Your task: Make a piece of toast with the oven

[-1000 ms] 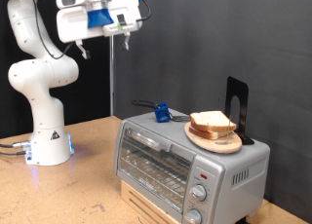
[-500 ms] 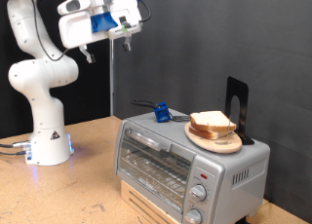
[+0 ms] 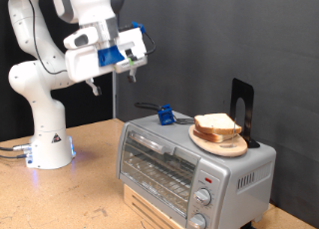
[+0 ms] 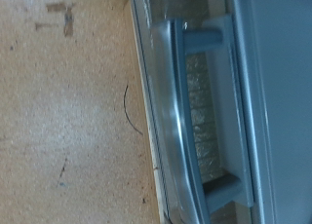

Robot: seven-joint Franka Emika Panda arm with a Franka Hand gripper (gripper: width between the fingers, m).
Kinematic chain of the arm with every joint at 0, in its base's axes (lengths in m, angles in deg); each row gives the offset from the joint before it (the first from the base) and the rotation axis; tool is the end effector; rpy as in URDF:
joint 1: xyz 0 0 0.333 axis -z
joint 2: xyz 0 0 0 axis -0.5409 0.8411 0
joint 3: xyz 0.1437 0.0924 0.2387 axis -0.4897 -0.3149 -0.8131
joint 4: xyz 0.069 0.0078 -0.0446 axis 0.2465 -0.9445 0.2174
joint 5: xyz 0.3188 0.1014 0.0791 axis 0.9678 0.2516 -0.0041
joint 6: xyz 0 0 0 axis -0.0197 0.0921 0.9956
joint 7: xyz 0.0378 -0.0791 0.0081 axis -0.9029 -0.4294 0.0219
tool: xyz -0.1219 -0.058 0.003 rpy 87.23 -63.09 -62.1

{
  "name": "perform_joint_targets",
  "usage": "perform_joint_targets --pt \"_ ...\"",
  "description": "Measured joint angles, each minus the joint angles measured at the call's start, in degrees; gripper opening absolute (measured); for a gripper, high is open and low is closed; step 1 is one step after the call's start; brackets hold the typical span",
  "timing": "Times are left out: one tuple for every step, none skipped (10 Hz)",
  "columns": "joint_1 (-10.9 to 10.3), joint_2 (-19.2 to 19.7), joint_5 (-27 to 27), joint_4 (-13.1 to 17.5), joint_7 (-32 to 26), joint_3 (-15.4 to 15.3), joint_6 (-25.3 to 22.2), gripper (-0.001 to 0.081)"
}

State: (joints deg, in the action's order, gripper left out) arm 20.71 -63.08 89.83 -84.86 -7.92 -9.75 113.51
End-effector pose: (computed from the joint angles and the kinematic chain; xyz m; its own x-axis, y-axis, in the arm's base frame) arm 0.3884 0.0041 0.4509 0.6109 -0.7897 -0.0553 -0.7733 -0.5804 -0.2553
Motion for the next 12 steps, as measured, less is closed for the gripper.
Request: perform_joint_targets --pt "-0.03 1.12 0.0 -0.51 -1.05 -0.05 2.3 0.0809" --pt "-0.02 2.03 0.0 -0.72 -1.23 -0.09 3.54 0.0809" --pt "-0.02 2.88 0.0 -0.75 -1.0 -0.1 4.13 0.0809" --pt "0.07 3.53 0.0 -0.76 0.72 -0.24 4.84 0.0809" --pt "0.15 3.71 0.0 -0.76 2.66 -0.65 5.36 0.0809" --pt "0.15 3.71 0.0 -0.76 2.09 -0.62 5.31 0.0809" --pt "-0.16 3.67 0.69 -1.02 -0.51 -0.25 4.8 0.0809" --pt "-0.32 3.66 1.33 -1.97 -3.48 0.01 4.94 0.0809" --pt "-0.34 3.78 1.4 -3.41 -4.42 -0.03 5.37 0.0809" --pt "-0.34 4.16 1.37 -4.95 -4.48 -0.15 7.07 0.0809" --pt "-0.38 5.03 1.36 -6.21 -4.51 -0.25 9.28 0.0809" --pt "-0.47 6.1 1.37 -7.07 -4.52 -0.32 11.25 0.0809"
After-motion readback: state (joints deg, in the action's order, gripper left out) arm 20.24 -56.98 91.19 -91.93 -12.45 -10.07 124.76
